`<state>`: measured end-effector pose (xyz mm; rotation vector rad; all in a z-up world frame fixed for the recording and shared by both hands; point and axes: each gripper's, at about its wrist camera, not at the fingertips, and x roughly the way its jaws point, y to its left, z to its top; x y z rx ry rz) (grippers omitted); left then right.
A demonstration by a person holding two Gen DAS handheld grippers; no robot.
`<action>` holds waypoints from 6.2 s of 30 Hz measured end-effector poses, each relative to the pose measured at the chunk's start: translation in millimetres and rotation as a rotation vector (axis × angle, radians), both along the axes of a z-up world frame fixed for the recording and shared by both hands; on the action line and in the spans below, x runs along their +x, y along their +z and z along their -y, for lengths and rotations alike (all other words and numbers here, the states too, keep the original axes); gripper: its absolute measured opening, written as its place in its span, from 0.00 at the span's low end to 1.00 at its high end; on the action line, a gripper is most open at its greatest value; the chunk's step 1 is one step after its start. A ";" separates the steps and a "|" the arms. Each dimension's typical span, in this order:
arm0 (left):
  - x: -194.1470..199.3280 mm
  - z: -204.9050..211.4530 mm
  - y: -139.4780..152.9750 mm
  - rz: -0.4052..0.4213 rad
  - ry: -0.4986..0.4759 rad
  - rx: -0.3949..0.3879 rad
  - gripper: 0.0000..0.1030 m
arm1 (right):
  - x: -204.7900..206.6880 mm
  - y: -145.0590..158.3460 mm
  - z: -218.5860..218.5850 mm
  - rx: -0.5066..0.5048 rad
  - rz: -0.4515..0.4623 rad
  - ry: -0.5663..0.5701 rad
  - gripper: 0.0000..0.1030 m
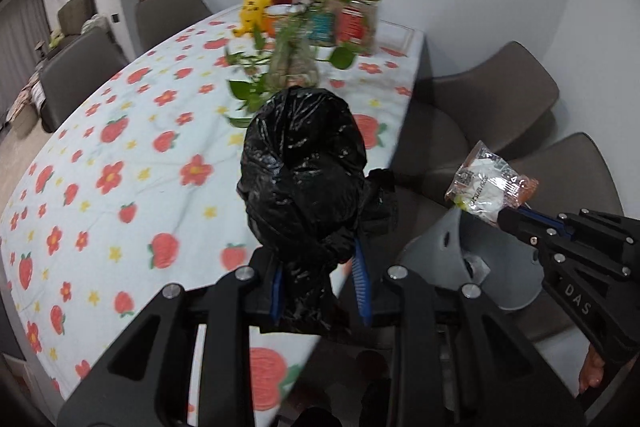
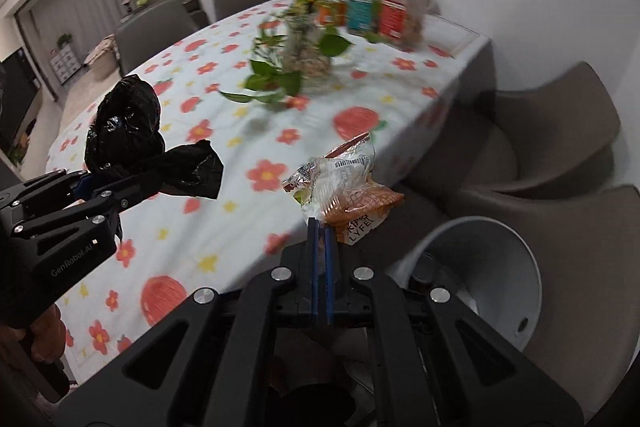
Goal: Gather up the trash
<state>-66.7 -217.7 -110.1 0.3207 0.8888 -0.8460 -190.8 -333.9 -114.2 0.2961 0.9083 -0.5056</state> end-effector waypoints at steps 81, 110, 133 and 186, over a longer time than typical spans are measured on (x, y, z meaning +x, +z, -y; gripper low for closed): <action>64.8 -237.4 92.3 0.018 0.763 0.066 0.78 | 169.0 99.7 -181.1 -0.054 0.014 0.595 0.68; 53.4 -228.1 105.8 0.018 0.839 0.071 0.78 | 167.6 109.5 -175.0 -0.051 0.022 0.676 0.71; 53.4 -230.1 109.5 0.024 0.839 0.071 0.78 | 166.8 112.7 -173.0 -0.045 0.028 0.673 0.71; 61.0 -228.6 116.1 0.023 0.835 0.072 0.78 | 169.0 116.4 -175.2 -0.045 0.031 0.675 0.71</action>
